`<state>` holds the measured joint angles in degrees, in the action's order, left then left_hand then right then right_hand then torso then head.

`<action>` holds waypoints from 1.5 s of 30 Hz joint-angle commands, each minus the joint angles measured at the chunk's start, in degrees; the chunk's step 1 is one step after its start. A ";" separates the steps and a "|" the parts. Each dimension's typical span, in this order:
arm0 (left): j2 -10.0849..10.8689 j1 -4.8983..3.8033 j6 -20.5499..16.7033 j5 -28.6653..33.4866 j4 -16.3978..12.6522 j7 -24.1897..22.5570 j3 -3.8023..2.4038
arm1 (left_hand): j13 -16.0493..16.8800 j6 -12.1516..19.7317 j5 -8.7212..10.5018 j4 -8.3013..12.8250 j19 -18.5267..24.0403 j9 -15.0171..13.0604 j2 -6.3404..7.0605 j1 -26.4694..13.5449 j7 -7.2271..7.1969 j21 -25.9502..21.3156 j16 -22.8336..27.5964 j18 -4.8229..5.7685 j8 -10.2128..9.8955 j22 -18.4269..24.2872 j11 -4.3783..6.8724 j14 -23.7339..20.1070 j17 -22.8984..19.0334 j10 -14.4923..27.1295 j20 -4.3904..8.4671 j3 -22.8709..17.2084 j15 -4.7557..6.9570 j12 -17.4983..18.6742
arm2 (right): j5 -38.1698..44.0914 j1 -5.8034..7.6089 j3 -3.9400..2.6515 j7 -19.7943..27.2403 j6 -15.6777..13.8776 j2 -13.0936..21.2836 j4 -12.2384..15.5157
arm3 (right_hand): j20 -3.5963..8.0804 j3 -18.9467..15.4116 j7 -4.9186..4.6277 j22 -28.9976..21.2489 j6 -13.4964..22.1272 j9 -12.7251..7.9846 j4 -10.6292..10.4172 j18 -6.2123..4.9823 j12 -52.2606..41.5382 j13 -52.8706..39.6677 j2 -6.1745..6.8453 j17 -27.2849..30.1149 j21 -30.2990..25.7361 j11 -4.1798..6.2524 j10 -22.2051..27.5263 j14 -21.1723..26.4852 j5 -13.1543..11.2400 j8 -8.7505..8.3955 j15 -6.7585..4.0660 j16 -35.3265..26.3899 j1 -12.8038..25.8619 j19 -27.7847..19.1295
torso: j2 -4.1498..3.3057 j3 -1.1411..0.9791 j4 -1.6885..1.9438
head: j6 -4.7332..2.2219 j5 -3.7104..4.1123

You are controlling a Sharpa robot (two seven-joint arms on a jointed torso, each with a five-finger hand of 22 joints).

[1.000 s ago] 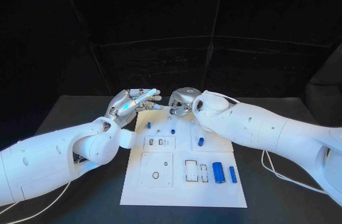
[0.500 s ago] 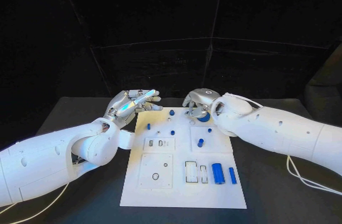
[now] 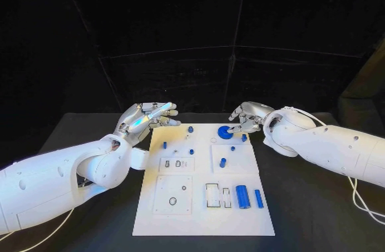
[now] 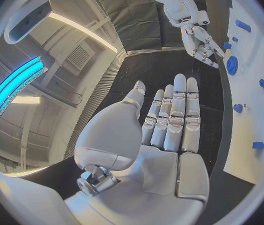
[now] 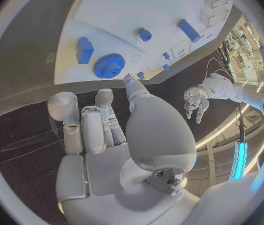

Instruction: Assemble the parts on the task board

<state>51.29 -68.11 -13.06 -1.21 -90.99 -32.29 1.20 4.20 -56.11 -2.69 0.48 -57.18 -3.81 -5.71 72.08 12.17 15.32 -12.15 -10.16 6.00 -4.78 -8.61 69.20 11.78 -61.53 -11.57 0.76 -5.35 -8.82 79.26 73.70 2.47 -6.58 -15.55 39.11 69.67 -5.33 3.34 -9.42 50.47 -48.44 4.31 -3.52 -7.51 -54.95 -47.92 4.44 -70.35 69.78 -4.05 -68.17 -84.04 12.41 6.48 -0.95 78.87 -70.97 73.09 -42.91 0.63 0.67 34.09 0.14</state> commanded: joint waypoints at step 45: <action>-1.00 -0.07 1.93 0.29 1.56 -0.57 -0.01 | -0.07 -0.10 -0.38 0.28 -0.08 0.04 -0.55 -0.15 0.25 -0.24 0.31 -0.39 -0.23 0.08 -0.25 -0.23 0.09 0.20 -0.46 -0.09 -0.20 0.23 | 1.64 0.10 0.05 -1.30 9.33 -5.36 -6.13 | -0.31 -0.72 0.19 8.49 1.06 0.03 1.46 1.67 -16.72 -19.14 -4.32 -11.16 5.66 -0.01 -6.51 -4.22 1.34 2.74 0.55 6.81 -8.79 2.97 | -0.12 -0.01 0.08 | 0.85 -0.30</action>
<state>50.34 -68.10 -12.11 -0.93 -89.44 -32.33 1.20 4.21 -56.11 -2.69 0.48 -57.18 -3.81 -5.71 72.08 12.17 15.32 -12.15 -10.16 6.00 -4.75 -8.61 69.21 11.80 -61.53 -11.57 0.76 -5.35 -8.82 79.95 73.73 2.48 -7.47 -7.25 33.79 63.69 -5.51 2.25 -9.13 58.91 -46.97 4.27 -1.95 -6.65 -71.39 -67.01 -0.02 -74.93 75.18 -3.99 -74.33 -84.04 14.01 8.93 -0.51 85.52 -79.19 75.67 -43.01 0.64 0.71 34.89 -0.15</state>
